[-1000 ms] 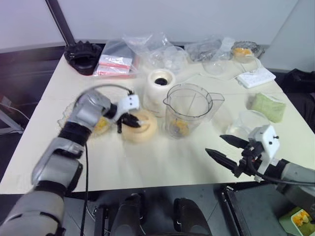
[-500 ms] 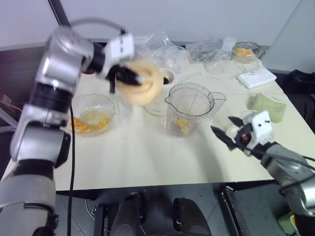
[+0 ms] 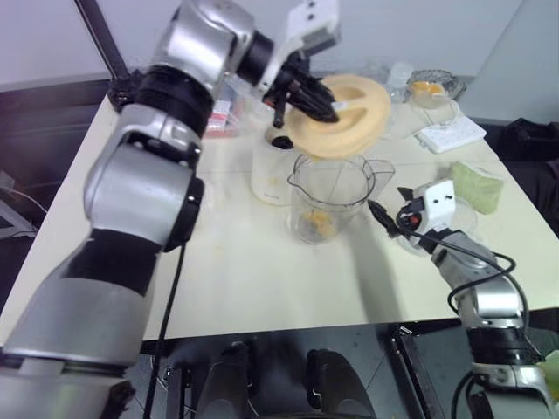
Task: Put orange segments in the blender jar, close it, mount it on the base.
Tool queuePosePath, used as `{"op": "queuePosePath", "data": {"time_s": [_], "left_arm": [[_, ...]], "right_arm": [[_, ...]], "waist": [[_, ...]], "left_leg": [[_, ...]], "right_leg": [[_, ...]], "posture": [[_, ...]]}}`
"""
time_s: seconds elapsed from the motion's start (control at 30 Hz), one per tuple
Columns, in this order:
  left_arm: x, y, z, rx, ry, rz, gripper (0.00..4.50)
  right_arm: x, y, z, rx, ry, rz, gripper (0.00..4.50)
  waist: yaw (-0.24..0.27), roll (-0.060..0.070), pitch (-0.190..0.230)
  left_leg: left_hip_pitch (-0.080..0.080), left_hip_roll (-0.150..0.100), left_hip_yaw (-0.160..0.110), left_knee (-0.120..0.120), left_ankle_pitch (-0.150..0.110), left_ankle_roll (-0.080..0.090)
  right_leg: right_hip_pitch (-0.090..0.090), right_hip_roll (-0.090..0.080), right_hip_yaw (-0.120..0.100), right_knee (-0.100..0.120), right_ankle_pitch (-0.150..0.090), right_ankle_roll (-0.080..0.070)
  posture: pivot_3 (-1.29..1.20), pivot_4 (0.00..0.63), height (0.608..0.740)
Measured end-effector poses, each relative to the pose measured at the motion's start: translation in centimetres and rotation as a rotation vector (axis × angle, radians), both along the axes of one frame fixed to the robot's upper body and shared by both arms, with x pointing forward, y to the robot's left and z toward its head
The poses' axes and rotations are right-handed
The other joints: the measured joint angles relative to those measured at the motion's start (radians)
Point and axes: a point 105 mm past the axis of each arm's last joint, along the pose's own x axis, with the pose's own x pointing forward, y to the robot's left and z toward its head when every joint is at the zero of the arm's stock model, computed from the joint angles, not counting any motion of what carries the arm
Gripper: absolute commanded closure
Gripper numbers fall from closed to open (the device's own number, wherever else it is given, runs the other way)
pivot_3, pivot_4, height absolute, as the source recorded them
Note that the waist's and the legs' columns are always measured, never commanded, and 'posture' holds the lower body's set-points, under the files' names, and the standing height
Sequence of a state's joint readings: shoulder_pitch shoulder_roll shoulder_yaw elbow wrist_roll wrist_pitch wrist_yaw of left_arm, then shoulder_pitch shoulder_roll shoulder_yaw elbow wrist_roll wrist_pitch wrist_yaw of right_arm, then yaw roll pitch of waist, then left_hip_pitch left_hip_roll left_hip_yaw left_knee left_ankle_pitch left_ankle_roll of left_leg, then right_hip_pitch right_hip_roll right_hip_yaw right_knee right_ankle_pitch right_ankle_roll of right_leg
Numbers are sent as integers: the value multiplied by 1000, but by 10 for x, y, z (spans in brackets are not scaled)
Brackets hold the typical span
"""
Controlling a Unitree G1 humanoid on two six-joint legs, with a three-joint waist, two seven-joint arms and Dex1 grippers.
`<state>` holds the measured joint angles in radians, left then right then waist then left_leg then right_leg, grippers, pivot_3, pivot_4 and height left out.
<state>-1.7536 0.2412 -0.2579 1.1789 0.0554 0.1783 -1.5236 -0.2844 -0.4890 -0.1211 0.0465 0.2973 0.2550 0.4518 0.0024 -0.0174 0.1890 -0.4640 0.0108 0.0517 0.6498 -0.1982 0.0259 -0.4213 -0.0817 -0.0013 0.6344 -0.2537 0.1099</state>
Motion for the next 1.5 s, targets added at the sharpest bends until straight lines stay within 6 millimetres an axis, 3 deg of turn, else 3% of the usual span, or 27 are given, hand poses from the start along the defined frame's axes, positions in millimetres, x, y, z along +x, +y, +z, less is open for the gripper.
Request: {"op": "queuePosePath", "data": {"time_s": [0.23,0.53,0.63,0.77,0.8,1.1,1.5], "left_arm": [[-2,-9,-22,114,12,-34,4247],[0,-9,-25,144,-10,-36,4247],[2,-6,-27,150,-15,-21,4247],[5,-1,-31,162,-9,-3,4247],[6,1,-32,168,-9,1,4247],[7,5,-36,173,8,7,4247],[-1,-3,-57,234,55,-69,4247]], "right_arm": [[8,22,5,48,-35,59,601],[18,26,-6,69,-31,30,601],[21,25,-5,66,-40,30,1410],[23,27,2,60,-73,38,3491],[23,28,4,63,-81,45,3652],[22,28,5,59,-79,39,3652],[21,30,5,52,-88,30,3652]], "waist": [[-14,0,0],[-16,1,0],[-17,1,1],[-17,1,1],[-16,1,1],[-14,1,1],[-14,1,0]], "left_leg": [[0,0,-1,1,0,0],[0,1,-1,1,0,0],[1,0,-1,1,0,0],[1,0,-1,2,1,-1],[2,0,-1,2,1,-2],[1,0,-2,3,2,-3],[2,0,-2,3,2,-3]], "right_leg": [[-1,0,1,1,0,0],[-2,0,1,4,0,0],[-3,0,2,7,0,0],[-4,0,2,11,0,0],[-4,0,2,12,0,0],[-4,0,2,13,0,0],[-3,0,2,13,0,0]], "posture": [[0,150,740],[0,150,740],[0,150,740],[0,150,740],[0,150,740],[0,150,740],[0,150,740]]}}
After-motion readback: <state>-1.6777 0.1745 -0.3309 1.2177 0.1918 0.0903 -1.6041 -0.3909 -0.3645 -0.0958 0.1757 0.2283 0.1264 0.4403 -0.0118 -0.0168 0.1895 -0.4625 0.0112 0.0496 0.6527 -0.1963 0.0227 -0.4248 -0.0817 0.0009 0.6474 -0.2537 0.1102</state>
